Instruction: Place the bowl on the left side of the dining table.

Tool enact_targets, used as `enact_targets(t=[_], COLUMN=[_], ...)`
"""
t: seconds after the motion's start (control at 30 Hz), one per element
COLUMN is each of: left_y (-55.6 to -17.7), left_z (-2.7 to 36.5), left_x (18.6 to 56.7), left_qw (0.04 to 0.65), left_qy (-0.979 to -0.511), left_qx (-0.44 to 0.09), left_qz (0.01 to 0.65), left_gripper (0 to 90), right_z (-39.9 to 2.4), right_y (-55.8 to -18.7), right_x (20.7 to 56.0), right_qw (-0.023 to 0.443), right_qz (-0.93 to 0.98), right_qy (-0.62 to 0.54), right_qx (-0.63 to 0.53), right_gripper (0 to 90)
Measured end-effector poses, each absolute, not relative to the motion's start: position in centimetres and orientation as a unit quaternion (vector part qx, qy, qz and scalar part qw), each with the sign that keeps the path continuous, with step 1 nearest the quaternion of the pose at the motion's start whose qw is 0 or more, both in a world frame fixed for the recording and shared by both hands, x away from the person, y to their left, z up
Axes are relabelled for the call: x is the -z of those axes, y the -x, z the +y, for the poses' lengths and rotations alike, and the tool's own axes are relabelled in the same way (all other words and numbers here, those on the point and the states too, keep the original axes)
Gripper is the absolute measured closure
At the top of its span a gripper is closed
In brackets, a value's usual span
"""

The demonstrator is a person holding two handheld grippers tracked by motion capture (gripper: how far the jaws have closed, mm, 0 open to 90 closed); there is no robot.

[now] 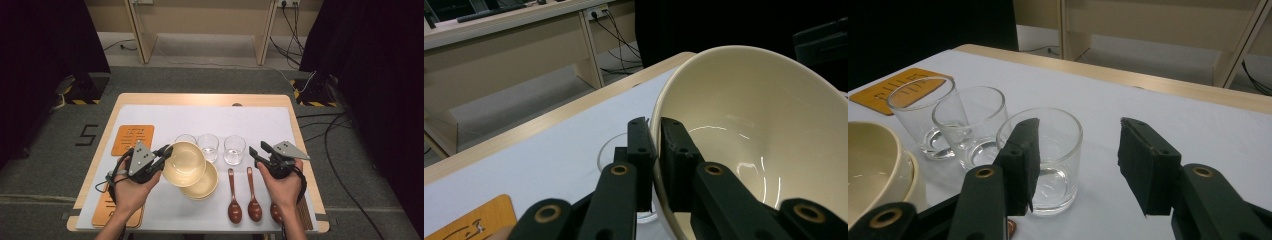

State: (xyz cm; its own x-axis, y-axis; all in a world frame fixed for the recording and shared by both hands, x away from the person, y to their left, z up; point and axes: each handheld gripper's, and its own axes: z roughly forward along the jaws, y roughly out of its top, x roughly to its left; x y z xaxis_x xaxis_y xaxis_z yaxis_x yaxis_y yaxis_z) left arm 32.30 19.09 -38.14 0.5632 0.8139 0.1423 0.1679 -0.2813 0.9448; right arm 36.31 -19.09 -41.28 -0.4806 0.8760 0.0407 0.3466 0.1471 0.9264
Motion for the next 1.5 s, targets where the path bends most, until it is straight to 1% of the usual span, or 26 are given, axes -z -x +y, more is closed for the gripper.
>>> enact_targets(t=[0.07, 0.33, 1.5], left_y=[-32.2, -32.4, -33.1], left_z=[19.1, 20.0, 23.2], left_x=[38.1, 37.9, 37.2], left_qw=[0.499, 0.497, 0.502], left_qy=[-0.730, -0.721, -0.696], left_qx=[-0.320, -0.328, -0.348], left_qz=[0.340, 0.354, 0.377], left_gripper=[83.5, 83.5, 83.6], right_z=[-19.1, -19.1, -19.1], right_y=[-36.3, -36.3, -36.3], right_x=[41.3, 41.3, 41.3], right_qw=[0.271, 0.271, 0.274], right_qz=[0.707, 0.707, 0.707], right_qy=[-0.432, -0.432, -0.433], right_qx=[-0.489, -0.490, -0.488], right_gripper=[51.5, 51.5, 51.5])
